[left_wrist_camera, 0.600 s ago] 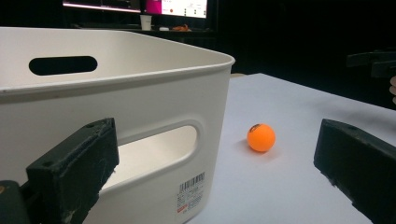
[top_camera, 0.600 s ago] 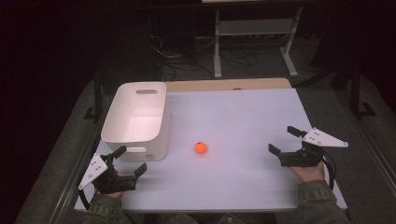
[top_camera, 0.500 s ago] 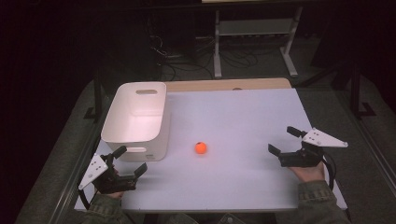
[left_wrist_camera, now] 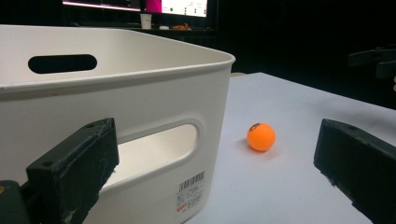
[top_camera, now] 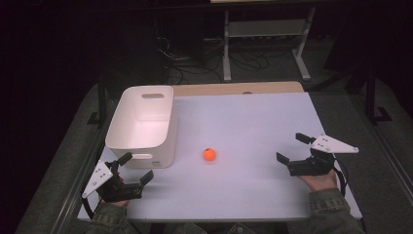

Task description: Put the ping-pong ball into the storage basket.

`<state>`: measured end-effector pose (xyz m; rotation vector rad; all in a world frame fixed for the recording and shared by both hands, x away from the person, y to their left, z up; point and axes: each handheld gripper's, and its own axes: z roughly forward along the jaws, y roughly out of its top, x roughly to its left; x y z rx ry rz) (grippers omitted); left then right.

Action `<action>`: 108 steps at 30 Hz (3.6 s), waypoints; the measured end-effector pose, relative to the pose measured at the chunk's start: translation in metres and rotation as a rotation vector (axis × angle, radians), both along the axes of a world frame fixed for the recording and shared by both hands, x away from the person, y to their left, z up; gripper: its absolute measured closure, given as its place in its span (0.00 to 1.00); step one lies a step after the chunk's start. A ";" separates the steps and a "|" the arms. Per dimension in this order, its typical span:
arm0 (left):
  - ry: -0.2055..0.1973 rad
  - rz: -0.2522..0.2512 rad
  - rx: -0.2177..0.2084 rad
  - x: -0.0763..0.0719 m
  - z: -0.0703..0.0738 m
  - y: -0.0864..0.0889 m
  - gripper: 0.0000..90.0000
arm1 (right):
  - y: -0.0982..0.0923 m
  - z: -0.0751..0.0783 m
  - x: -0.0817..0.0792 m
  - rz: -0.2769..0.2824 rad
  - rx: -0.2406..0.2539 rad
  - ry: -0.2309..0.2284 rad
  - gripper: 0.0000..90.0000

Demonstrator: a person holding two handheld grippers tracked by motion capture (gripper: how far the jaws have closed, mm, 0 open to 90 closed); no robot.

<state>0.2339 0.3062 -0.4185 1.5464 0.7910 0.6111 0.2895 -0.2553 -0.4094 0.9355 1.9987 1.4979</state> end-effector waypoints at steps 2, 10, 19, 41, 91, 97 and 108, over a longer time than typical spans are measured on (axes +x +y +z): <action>0.000 0.002 -0.003 0.000 0.000 0.000 0.00 | 0.003 0.002 0.002 0.008 -0.018 0.011 0.00; -0.004 0.004 -0.002 -0.001 0.000 -0.001 0.00 | 0.012 0.005 0.007 0.029 -0.063 0.060 0.00; -0.004 0.006 -0.005 -0.001 0.000 -0.001 0.00 | 0.020 0.011 0.016 0.069 -0.095 0.091 0.00; -0.006 0.005 -0.001 -0.001 0.000 -0.001 0.00 | 0.035 0.025 0.029 0.125 -0.137 0.127 0.00; -0.010 0.011 -0.007 -0.002 0.001 0.000 0.00 | 0.088 0.043 0.066 0.269 -0.251 0.192 0.00; -0.009 0.010 -0.007 -0.002 0.001 0.000 0.00 | 0.097 0.044 0.070 0.280 -0.272 0.194 0.00; -0.010 0.011 -0.007 -0.002 0.001 0.000 0.00 | 0.109 0.047 0.080 0.312 -0.292 0.222 0.00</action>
